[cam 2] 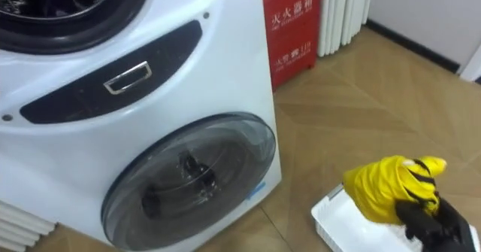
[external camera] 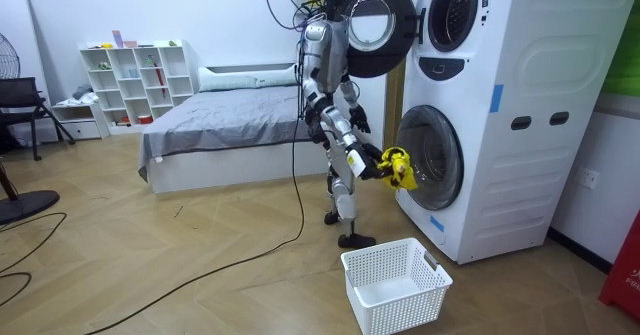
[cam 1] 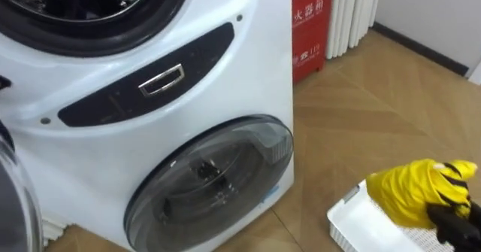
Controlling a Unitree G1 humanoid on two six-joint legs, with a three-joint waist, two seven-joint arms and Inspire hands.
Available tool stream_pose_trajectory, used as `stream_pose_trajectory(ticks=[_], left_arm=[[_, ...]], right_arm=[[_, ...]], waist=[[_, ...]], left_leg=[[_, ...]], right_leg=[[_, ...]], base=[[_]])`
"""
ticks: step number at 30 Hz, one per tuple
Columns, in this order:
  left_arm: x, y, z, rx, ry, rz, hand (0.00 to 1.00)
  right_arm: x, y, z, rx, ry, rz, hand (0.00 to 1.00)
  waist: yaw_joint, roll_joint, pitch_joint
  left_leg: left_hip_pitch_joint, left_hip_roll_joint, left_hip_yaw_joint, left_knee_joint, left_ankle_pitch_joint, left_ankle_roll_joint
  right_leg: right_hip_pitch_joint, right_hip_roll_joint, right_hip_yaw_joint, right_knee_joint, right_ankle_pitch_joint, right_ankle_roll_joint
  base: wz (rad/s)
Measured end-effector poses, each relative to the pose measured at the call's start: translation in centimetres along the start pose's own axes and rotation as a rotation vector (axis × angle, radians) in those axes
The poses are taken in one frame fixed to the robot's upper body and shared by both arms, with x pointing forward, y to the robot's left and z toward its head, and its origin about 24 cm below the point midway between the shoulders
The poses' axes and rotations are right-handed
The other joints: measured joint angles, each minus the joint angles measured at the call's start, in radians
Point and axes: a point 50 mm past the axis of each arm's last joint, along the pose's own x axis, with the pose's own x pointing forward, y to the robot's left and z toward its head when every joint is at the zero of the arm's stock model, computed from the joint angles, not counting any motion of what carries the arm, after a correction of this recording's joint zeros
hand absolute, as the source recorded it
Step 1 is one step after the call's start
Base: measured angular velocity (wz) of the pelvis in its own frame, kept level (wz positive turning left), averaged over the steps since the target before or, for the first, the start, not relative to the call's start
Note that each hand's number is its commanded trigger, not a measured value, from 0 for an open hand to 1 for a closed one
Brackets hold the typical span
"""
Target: Pick clothes from washing machine
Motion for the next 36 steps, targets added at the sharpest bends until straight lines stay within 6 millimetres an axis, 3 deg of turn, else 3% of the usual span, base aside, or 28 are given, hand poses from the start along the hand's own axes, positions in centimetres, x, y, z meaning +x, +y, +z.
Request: stream_pose_trajectory(ticks=[3,9,11,12,19,20,23,36], left_arm=[[0.0,0.0,0.4,-0.01,-0.017,0.0,0.0],[0.1,0.0,0.9,-0.034,-0.042,0.001,0.0],[0.2,0.1,1.3,-0.052,-0.05,0.003,0.0],[0.2,0.1,1.4,-0.056,-0.051,0.003,0.0],[0.2,-0.1,1.5,-0.055,-0.065,-0.003,0.0],[0.2,-0.1,1.5,-0.056,-0.067,-0.002,0.0],[0.2,-0.1,1.5,-0.056,-0.066,-0.001,0.0],[0.1,-0.1,1.0,-0.057,-0.057,0.0,0.0]], right_arm=[[0.0,-0.5,-0.3,-0.005,0.011,-0.02,1.0],[0.2,-0.5,-0.4,-0.003,0.008,-0.033,1.0],[0.3,-0.4,-0.1,0.003,-0.008,-0.041,0.58],[0.3,-0.4,-0.1,0.004,-0.011,-0.042,0.0],[0.5,-0.1,0.1,0.009,-0.016,-0.045,0.0],[0.6,-0.2,0.1,0.011,-0.014,-0.05,0.0],[0.6,-0.4,0.0,0.019,-0.008,-0.061,0.0],[0.9,-0.2,0.6,0.068,-0.038,-0.07,0.0]], waist=[[0.014,0.003,-0.0005],[0.013,0.009,-0.0025],[0.012,0.014,-0.0064],[0.012,0.017,-0.008],[0.015,0.019,-0.0058],[0.015,0.014,0.0002],[0.017,0.016,0.002],[0.016,0.016,0.0016]], left_leg=[[-0.003,-0.012,-0.008,-0.016,0.0,0.0],[-0.043,-0.013,-0.062,-0.021,0.025,0.004],[-0.051,-0.012,-0.067,-0.027,0.029,0.003],[-0.052,-0.012,-0.067,-0.029,0.03,0.002],[-0.067,-0.016,-0.104,-0.035,0.061,0.0],[-0.068,-0.015,-0.104,-0.035,0.061,0.0],[-0.069,-0.014,-0.099,-0.038,0.061,0.0],[-0.08,-0.012,-0.107,-0.039,0.062,0.0]], right_leg=[[-0.017,-0.006,-0.005,0.012,0.0,0.0],[-0.035,-0.015,-0.061,0.008,0.0,-0.001],[-0.041,-0.016,-0.07,0.005,0.0,-0.001],[-0.041,-0.017,-0.073,0.001,0.0,-0.001],[-0.045,-0.021,-0.104,-0.006,0.011,-0.018],[-0.045,-0.021,-0.104,-0.006,0.011,-0.018],[-0.053,-0.022,-0.103,-0.002,0.011,-0.018],[-0.062,-0.017,-0.103,-0.001,0.012,-0.018]], base=[[-0.05],[0.05],[0.12],[0.15],[0.04],[0.09],[0.08],[0.0]])
